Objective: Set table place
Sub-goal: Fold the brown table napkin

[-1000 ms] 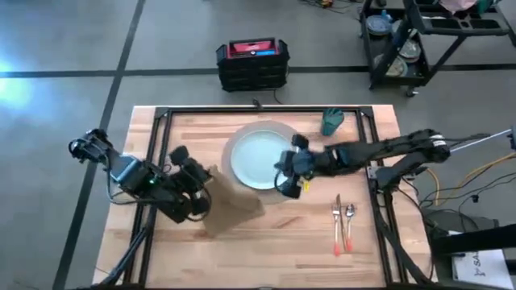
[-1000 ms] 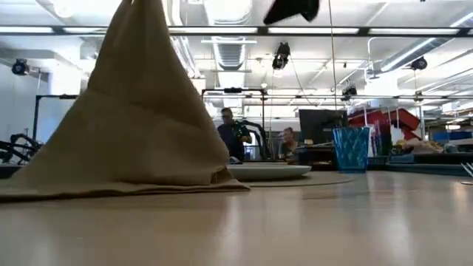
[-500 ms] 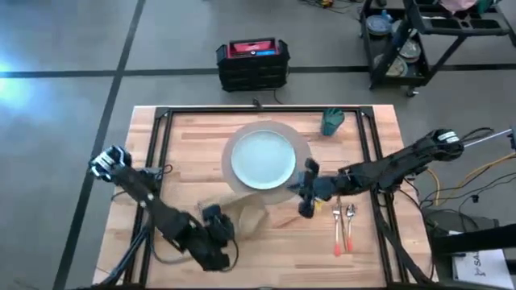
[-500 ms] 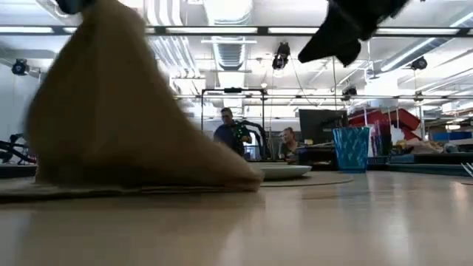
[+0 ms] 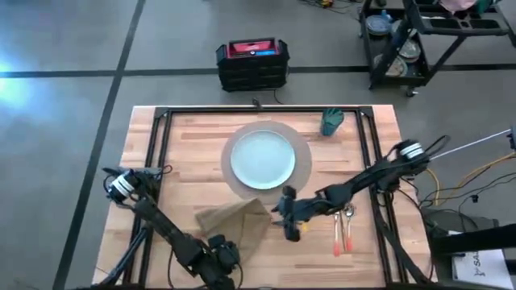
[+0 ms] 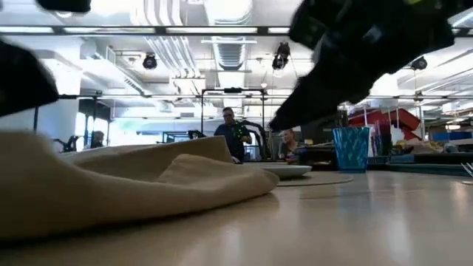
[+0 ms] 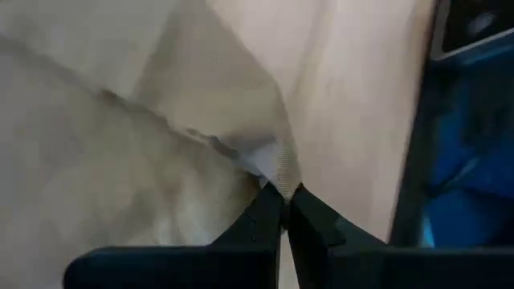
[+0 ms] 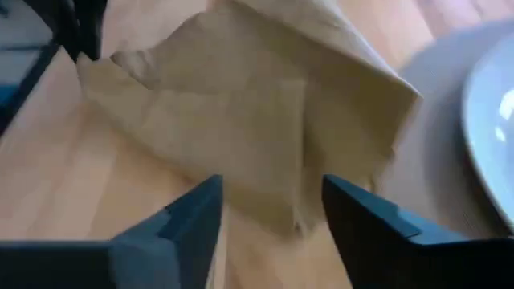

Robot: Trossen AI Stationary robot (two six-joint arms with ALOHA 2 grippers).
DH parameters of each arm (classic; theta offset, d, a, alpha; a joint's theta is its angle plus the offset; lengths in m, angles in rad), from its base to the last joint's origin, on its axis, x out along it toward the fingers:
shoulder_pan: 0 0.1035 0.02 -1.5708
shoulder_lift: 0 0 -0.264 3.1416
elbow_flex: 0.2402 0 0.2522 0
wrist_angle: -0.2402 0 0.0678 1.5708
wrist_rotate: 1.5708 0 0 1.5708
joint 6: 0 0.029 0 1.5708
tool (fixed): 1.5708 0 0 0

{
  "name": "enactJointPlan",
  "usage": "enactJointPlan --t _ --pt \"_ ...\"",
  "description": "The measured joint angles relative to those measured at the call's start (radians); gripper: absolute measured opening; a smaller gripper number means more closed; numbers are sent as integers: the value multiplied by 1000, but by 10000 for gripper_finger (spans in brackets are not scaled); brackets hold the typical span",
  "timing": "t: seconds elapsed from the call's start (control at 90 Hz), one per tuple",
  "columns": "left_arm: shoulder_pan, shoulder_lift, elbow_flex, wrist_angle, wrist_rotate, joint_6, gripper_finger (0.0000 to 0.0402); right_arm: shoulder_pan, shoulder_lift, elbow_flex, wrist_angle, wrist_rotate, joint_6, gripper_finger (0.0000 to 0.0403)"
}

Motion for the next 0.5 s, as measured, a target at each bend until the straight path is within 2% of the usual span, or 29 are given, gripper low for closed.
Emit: enactJointPlan --t 0.1,0.233,0.333,0.5 --pt "-6 0 0 -1 0 -12 0 -16 84 97 -4 -42 -48 230" --pt "-17 0 1 -8 0 -23 0 -42 163 202 -47 -83 -108 221" --pt "-30 -1 2 -38 -2 -61 0 -65 196 255 -109 -87 -144 212" --pt "-52 -1 2 -104 -11 -145 0 -105 224 284 -137 -158 -162 210"
